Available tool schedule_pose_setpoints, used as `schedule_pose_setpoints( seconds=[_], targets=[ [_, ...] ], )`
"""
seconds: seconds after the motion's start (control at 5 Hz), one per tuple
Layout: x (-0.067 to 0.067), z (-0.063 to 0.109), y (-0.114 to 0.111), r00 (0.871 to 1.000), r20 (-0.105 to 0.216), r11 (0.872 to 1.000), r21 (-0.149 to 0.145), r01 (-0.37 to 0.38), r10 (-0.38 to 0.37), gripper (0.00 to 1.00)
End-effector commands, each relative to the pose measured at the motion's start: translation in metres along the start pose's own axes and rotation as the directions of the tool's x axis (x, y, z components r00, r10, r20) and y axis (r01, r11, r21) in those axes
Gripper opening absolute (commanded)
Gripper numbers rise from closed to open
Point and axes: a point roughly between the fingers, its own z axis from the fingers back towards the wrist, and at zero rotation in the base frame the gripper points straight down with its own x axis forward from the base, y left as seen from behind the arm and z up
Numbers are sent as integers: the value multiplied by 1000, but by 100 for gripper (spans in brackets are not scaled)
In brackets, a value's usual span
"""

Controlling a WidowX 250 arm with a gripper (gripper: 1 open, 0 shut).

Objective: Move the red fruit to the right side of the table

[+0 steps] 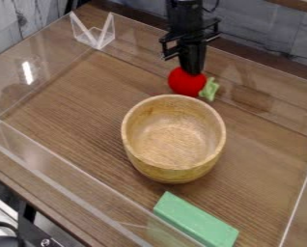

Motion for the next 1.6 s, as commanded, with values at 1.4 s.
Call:
schedule_pose_setpoints(
  seconds=[1.4],
  targets=[
    [-142, 90, 32, 991, -78, 990, -96, 106, -113, 0]
  ],
)
